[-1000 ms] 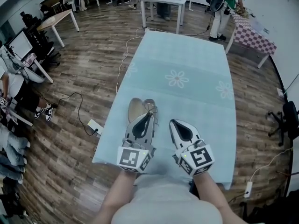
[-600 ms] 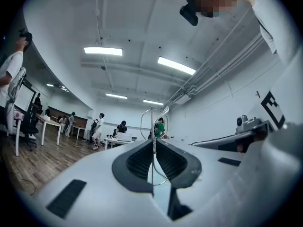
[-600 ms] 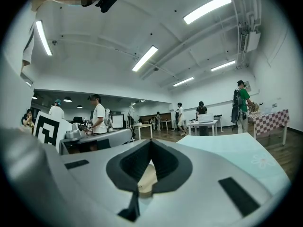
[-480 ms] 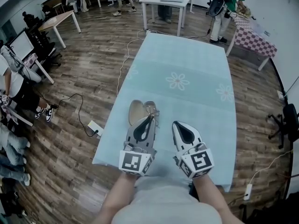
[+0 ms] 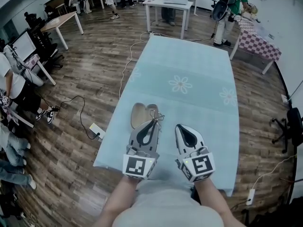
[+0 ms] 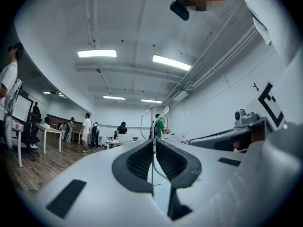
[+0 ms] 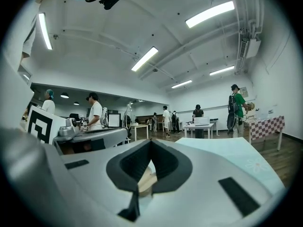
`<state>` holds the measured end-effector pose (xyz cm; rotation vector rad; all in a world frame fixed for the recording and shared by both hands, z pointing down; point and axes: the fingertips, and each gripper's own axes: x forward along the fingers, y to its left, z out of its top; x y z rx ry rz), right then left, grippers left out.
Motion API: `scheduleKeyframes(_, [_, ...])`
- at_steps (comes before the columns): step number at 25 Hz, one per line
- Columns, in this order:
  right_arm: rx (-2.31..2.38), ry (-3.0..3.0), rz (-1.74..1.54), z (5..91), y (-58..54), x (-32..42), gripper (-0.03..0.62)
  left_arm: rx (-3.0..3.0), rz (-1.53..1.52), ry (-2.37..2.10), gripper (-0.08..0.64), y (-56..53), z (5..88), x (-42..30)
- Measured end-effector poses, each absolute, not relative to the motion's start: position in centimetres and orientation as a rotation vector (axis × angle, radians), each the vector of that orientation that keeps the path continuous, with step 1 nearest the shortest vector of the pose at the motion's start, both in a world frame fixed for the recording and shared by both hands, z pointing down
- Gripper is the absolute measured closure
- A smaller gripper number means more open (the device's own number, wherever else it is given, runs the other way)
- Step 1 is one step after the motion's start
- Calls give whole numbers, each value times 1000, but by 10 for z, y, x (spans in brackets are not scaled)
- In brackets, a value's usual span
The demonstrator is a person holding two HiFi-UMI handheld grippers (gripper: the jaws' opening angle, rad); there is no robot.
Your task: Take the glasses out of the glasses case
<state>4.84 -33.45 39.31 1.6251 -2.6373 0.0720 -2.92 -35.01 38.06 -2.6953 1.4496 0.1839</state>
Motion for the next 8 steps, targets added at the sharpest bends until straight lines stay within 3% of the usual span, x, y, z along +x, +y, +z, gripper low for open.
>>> scheduleKeyframes(8, [1604, -2643, 73, 394, -335, 46, 584, -2682, 171, 1464, 529, -350, 387, -28])
